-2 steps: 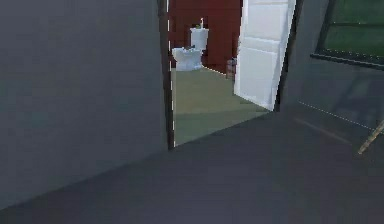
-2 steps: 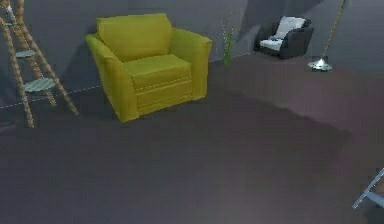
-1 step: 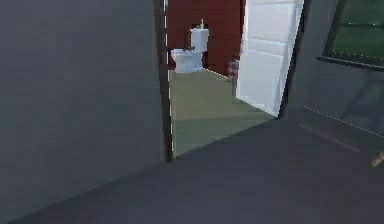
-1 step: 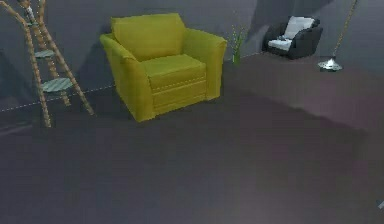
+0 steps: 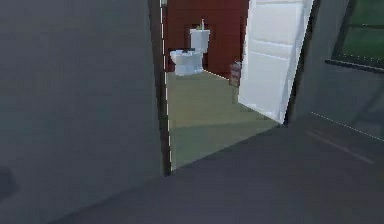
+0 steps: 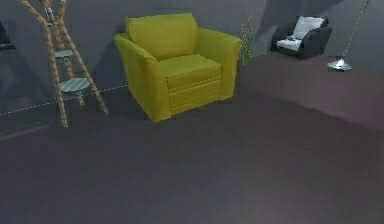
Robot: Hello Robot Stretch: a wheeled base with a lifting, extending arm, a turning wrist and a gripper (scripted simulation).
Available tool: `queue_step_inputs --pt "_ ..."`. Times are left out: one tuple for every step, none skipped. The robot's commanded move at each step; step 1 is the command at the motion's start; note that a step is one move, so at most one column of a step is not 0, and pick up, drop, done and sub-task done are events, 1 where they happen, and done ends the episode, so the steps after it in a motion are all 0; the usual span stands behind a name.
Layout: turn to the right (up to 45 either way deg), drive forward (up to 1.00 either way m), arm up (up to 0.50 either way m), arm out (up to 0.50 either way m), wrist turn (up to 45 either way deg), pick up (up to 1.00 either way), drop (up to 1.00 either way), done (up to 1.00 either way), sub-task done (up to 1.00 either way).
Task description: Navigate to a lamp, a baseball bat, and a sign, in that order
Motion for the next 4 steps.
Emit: queue_step_inputs --pt "12.0 0.0 0.0 0.0 0.0 0.0 0.0 0.0 0.0" --pt "0.0 1.0 0.0 0.0 0.0 0.0 0.0 0.0 0.0" --pt "15.0 0.0 0.0 0.0 0.0 0.0 0.0 0.0 0.0" --pt "0.0 0.15 0.0 0.0 0.0 0.0 0.0 0.0 0.0"
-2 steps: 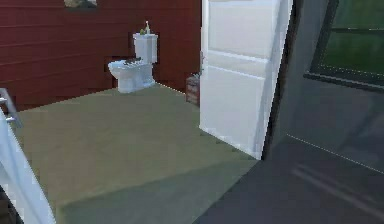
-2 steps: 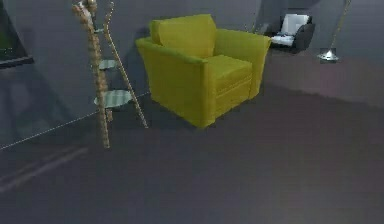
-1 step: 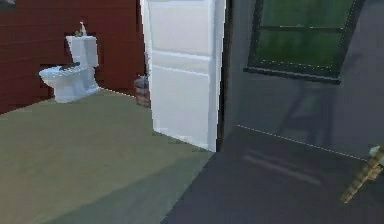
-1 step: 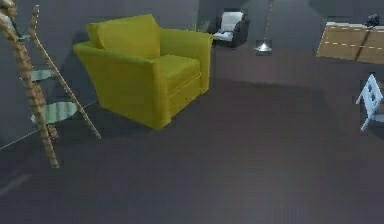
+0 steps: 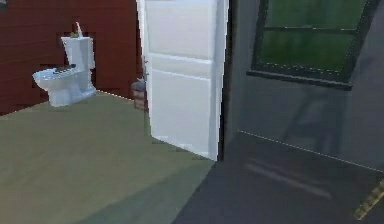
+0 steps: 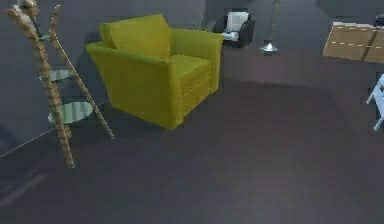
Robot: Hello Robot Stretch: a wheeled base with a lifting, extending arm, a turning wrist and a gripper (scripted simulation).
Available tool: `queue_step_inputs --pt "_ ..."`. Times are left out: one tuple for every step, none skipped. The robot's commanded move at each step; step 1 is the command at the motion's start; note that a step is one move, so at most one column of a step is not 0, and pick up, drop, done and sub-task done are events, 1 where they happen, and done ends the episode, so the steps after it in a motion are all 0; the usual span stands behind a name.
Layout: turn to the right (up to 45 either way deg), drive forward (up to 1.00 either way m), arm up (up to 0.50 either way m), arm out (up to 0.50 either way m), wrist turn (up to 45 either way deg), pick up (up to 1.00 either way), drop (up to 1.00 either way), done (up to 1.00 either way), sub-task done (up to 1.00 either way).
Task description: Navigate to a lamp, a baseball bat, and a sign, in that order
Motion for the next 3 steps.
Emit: queue_step_inputs --pt "-12.0 0.0 0.0 0.0 0.0 0.0 0.0 0.0 0.0" --pt "0.0 0.45 0.0 0.0 0.0 0.0 0.0 0.0 0.0" --pt "-39.0 0.0 0.0 0.0 0.0 0.0 0.0 0.0 0.0"
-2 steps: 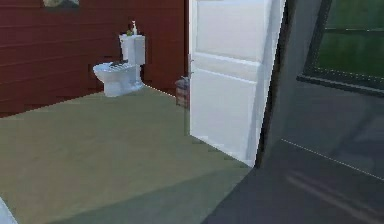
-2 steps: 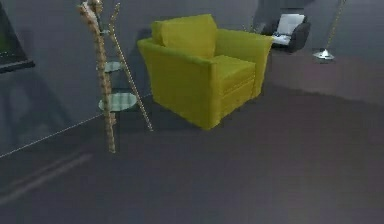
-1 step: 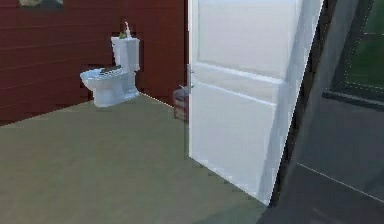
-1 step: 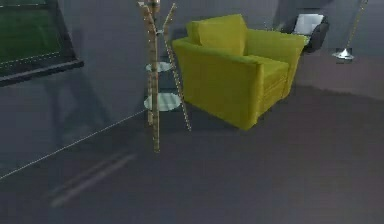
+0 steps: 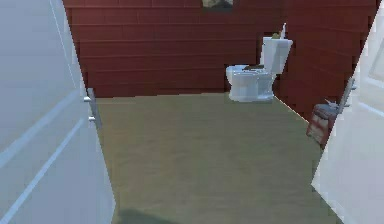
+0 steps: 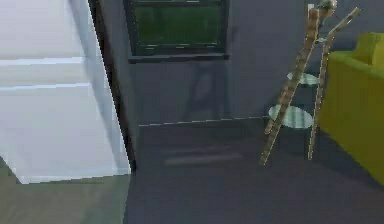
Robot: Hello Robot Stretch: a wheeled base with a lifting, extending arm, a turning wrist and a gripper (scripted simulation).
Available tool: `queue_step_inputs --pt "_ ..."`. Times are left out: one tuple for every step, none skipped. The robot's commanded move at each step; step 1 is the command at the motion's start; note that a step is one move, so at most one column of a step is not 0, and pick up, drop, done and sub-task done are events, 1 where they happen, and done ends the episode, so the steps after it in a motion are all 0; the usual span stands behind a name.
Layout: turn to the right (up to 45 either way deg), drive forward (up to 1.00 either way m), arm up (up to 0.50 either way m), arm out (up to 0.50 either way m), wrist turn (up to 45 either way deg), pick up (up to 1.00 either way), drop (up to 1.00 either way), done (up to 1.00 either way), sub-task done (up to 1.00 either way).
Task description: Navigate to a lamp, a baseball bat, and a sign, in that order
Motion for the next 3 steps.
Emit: queue_step_inputs --pt "0.0 1.0 0.0 0.0 0.0 0.0 0.0 0.0 0.0" --pt "0.0 0.5 0.0 0.0 0.0 0.0 0.0 0.0 0.0" --pt "-45.0 0.0 0.0 0.0 0.0 0.0 0.0 0.0 0.0"
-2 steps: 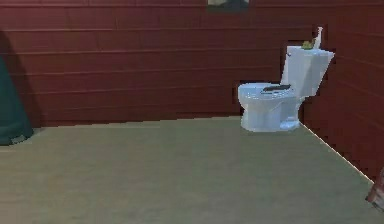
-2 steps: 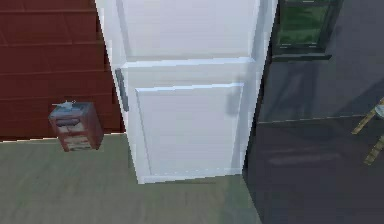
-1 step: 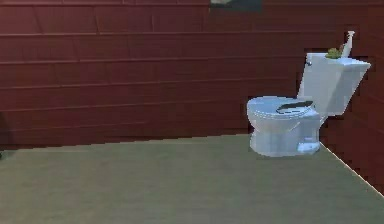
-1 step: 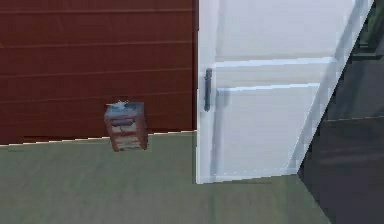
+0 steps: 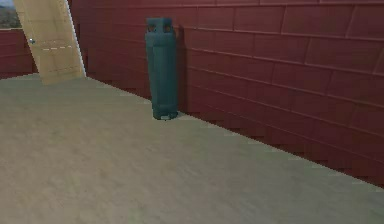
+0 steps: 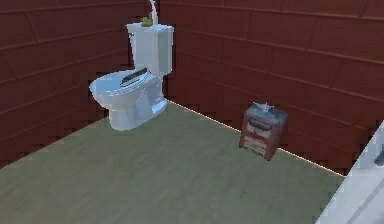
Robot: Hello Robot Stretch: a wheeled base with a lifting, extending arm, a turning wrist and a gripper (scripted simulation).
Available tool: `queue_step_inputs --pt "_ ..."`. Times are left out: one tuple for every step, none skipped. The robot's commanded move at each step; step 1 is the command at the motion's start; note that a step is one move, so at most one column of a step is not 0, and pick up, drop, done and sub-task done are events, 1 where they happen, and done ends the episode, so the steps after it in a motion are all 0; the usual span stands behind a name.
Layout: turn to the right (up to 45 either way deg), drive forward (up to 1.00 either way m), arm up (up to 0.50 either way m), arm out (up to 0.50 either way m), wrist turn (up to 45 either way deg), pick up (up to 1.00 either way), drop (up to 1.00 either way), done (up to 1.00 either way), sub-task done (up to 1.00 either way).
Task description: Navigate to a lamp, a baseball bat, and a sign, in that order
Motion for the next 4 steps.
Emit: queue_step_inputs --pt "-3.0 0.0 0.0 0.0 0.0 0.0 0.0 0.0 0.0" --pt "0.0 0.45 0.0 0.0 0.0 0.0 0.0 0.0 0.0" --pt "-36.0 0.0 0.0 0.0 0.0 0.0 0.0 0.0 0.0" --pt "0.0 0.15 0.0 0.0 0.0 0.0 0.0 0.0 0.0"
